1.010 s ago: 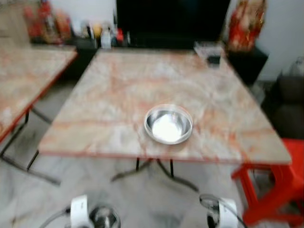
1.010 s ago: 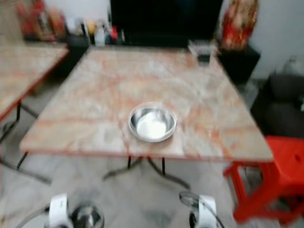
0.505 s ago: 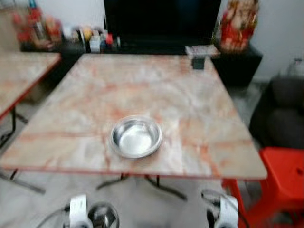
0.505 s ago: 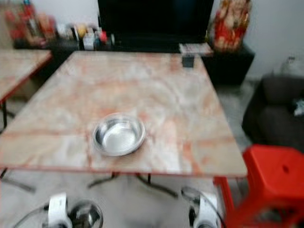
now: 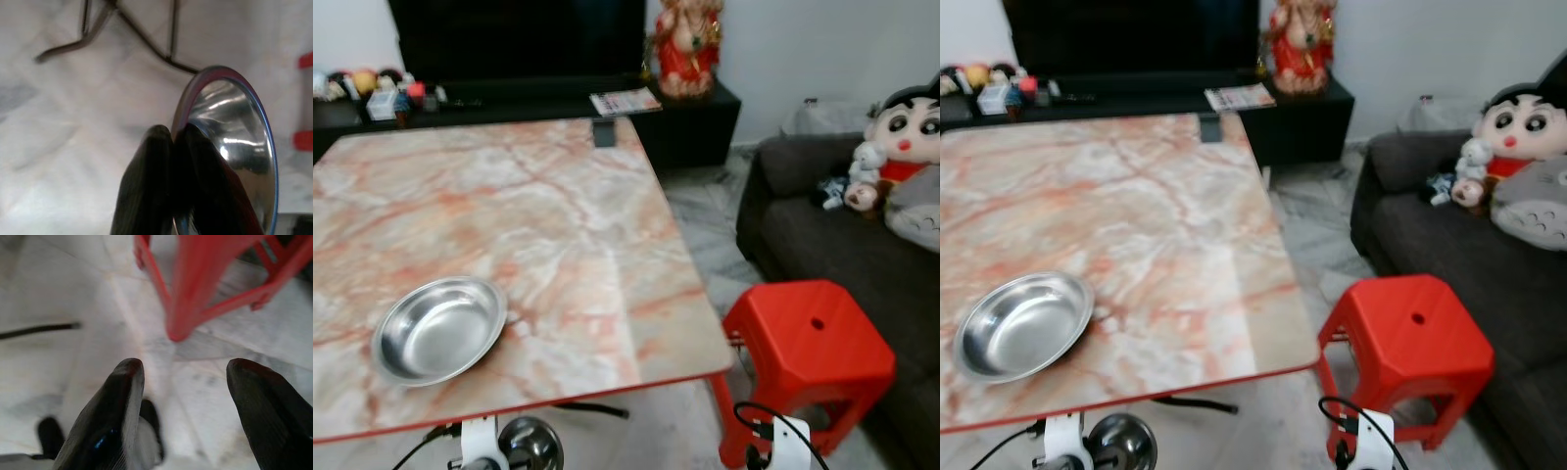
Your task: Setting the table
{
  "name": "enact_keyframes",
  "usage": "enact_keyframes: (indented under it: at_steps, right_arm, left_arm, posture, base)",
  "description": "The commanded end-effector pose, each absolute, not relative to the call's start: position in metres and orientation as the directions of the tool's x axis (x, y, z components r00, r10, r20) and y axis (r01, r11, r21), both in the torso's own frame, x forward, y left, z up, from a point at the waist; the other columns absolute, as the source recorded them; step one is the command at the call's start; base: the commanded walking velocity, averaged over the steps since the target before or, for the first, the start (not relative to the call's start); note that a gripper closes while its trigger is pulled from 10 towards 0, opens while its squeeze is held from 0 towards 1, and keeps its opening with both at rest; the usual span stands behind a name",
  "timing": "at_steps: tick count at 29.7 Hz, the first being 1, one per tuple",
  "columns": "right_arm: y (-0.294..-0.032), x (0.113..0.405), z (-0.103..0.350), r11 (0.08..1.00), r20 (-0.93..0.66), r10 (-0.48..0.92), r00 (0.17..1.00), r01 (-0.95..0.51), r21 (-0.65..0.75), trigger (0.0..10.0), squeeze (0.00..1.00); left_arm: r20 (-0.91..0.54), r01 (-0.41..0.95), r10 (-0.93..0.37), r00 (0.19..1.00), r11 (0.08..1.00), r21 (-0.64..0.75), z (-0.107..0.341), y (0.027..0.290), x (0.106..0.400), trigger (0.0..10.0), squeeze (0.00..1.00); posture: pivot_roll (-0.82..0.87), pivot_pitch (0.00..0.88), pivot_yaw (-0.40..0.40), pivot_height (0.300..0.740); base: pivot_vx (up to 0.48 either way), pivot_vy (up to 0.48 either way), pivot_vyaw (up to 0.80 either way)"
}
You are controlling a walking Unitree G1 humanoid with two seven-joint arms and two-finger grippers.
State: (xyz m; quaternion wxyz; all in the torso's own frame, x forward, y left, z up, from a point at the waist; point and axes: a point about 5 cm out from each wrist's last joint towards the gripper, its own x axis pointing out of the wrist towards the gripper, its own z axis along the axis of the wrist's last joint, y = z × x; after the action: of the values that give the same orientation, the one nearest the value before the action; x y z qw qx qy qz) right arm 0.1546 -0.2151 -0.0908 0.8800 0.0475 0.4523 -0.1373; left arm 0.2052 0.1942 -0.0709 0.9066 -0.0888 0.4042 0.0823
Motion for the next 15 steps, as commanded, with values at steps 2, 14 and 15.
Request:
enact_keyframes:
  at_steps: [2, 14, 15]
  right_arm:
    - [-0.2120, 0.1592, -0.0895, 0.957, -0.804, -0.191, 0.563, 0.289, -0.025, 10.0, 0.00]
    - [-0.2115, 0.1571, -0.0907, 0.960, -0.813, -0.177, 0.555, 0.278, -0.020, 10.0, 0.00]
    - [-0.2117, 0.1570, -0.0907, 0.961, -0.813, -0.178, 0.555, 0.277, -0.021, 10.0, 0.00]
  left_arm:
    - [-0.761, -0.240, 0.096, 0.642, 0.968, -0.080, -0.0738, 0.2013, 0.1980, 10.0, 0.00]
    - [-0.767, -0.250, 0.093, 0.635, 0.964, -0.090, -0.0756, 0.1992, 0.1953, 10.0, 0.00]
    - [-0.767, -0.249, 0.093, 0.635, 0.964, -0.089, -0.0757, 0.1989, 0.1952, 10.0, 0.00]
  posture:
    - [-0.06, 0.000, -0.022, 0.740]
    - [-0.06, 0.000, -0.026, 0.740]
    - [-0.06, 0.000, -0.028, 0.740]
  base:
    - [0.000, 0.000, 0.00]
    - [-0.104, 0.000, 0.00]
    - [0.000, 0.000, 0.00]
